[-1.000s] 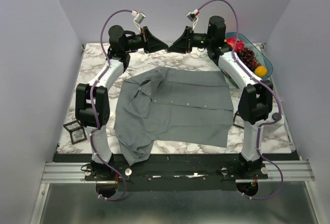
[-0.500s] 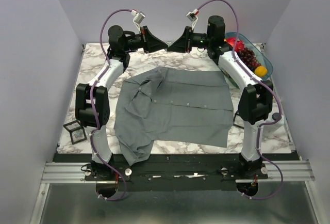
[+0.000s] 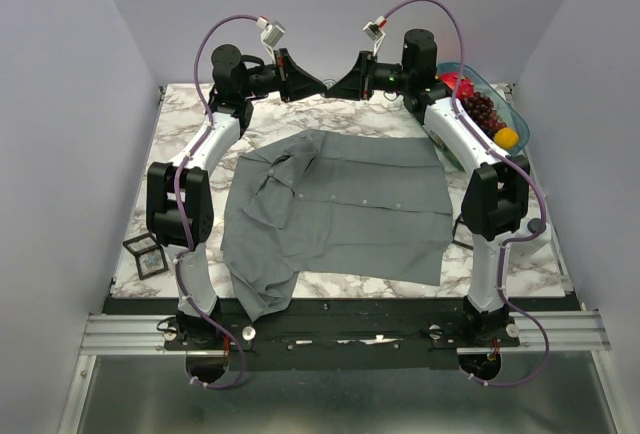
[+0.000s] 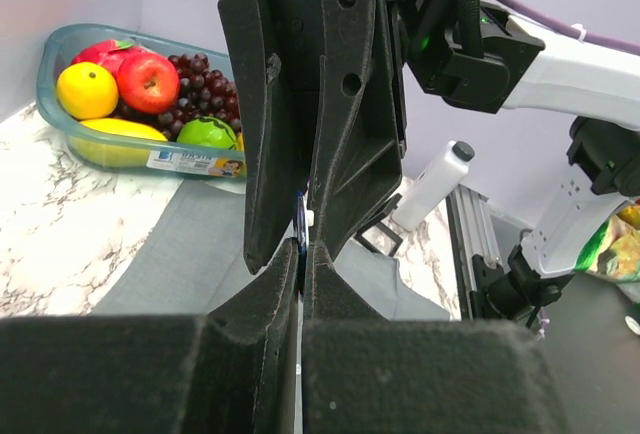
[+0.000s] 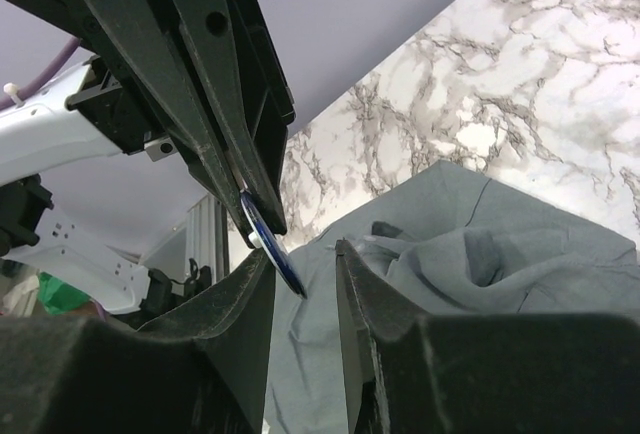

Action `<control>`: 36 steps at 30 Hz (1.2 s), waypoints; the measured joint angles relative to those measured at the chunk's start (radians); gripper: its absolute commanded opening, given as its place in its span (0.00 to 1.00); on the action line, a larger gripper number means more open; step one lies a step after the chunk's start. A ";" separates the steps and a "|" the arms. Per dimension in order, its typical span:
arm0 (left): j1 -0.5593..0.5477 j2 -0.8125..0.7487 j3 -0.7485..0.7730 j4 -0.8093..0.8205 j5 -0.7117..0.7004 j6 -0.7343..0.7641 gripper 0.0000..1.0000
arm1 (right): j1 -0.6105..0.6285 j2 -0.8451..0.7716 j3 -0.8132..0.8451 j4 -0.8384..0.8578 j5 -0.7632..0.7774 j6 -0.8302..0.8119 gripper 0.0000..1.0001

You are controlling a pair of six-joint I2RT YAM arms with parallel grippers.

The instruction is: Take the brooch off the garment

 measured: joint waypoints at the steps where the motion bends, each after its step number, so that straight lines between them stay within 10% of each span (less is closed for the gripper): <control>1: 0.000 0.000 0.000 -0.008 -0.001 0.008 0.00 | 0.000 0.000 0.000 -0.006 0.005 0.001 0.36; 15: -0.010 0.000 0.003 -0.103 -0.033 0.092 0.00 | -0.015 0.000 -0.005 -0.034 0.031 0.007 0.37; 28: -0.018 0.000 0.020 -0.120 0.012 0.077 0.00 | -0.048 0.001 0.002 0.092 -0.140 -0.042 0.65; 36: -0.015 0.026 0.027 -0.057 0.036 0.000 0.00 | -0.057 -0.006 0.038 0.154 -0.225 -0.073 0.60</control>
